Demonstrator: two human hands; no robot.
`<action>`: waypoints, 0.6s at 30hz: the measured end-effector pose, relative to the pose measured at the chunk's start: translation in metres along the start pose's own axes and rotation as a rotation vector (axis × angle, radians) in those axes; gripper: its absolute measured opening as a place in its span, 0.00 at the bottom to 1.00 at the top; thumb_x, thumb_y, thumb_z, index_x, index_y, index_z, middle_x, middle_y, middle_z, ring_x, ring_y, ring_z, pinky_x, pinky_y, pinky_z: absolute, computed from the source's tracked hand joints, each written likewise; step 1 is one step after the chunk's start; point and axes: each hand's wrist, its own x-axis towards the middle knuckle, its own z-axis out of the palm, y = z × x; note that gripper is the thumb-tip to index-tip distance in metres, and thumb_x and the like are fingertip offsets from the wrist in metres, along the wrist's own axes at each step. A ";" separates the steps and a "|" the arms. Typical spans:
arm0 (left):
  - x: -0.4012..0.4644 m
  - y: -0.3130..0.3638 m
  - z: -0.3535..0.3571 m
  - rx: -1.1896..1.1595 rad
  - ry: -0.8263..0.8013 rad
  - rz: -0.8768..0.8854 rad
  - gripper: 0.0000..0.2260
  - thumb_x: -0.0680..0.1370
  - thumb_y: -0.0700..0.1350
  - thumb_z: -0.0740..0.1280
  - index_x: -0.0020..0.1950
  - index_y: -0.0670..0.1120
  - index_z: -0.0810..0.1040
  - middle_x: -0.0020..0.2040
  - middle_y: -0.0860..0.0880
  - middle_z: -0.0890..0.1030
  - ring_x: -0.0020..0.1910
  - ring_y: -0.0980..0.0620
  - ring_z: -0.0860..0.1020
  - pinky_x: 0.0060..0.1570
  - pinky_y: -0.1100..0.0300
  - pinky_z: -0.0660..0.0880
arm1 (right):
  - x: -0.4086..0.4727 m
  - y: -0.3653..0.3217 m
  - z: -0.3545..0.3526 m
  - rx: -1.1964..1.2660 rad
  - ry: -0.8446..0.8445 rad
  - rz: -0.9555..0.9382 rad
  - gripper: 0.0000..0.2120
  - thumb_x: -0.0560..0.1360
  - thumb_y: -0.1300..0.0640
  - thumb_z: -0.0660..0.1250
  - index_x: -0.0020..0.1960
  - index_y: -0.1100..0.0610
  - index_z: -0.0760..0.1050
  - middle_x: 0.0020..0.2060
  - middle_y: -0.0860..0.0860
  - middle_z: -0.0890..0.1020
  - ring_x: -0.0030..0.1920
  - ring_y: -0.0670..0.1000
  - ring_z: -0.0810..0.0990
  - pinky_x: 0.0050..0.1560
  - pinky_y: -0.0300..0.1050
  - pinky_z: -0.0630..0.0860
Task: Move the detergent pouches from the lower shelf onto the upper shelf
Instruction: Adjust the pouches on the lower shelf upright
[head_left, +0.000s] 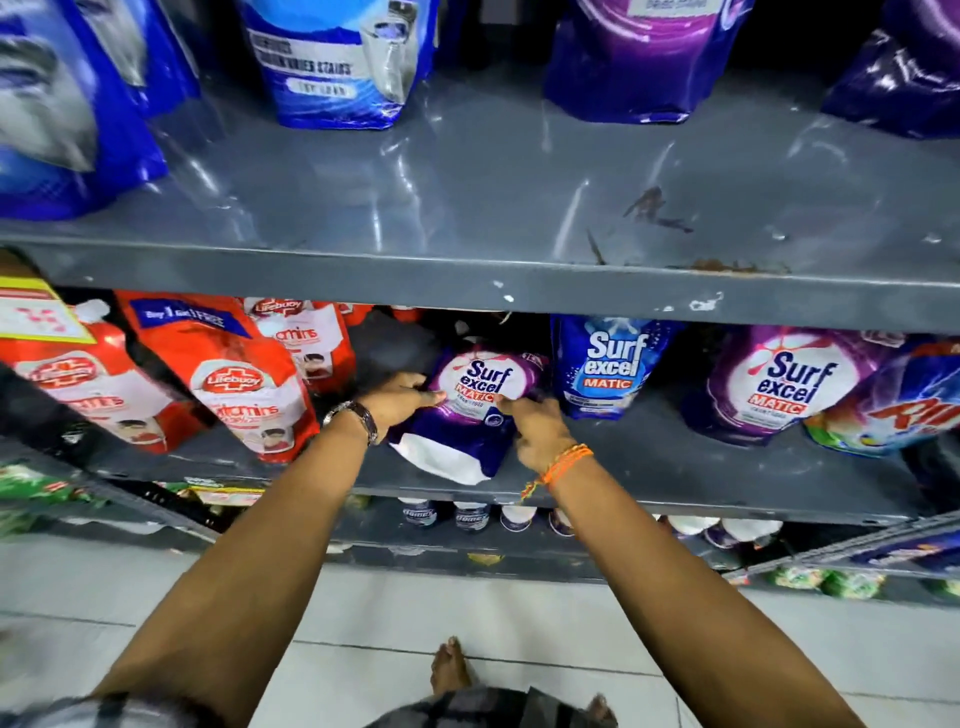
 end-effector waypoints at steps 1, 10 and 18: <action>-0.004 -0.005 -0.002 -0.010 0.018 0.001 0.31 0.77 0.41 0.73 0.76 0.36 0.65 0.74 0.39 0.71 0.73 0.42 0.71 0.76 0.50 0.65 | 0.002 -0.001 0.001 -0.017 -0.026 0.015 0.14 0.74 0.72 0.71 0.43 0.55 0.72 0.47 0.53 0.83 0.41 0.50 0.81 0.41 0.43 0.77; -0.038 -0.024 -0.012 -0.303 0.139 0.164 0.18 0.77 0.30 0.68 0.64 0.43 0.70 0.57 0.44 0.82 0.54 0.49 0.80 0.52 0.58 0.77 | -0.009 -0.022 0.016 -0.066 -0.266 -0.139 0.39 0.70 0.81 0.67 0.75 0.58 0.62 0.57 0.58 0.83 0.65 0.60 0.79 0.67 0.64 0.75; -0.023 -0.004 -0.013 -0.354 0.321 0.373 0.31 0.76 0.24 0.63 0.75 0.45 0.61 0.71 0.42 0.75 0.67 0.45 0.76 0.69 0.46 0.73 | -0.016 -0.045 0.047 -0.242 -0.196 -0.626 0.36 0.62 0.80 0.75 0.66 0.60 0.72 0.52 0.52 0.83 0.49 0.47 0.84 0.52 0.41 0.83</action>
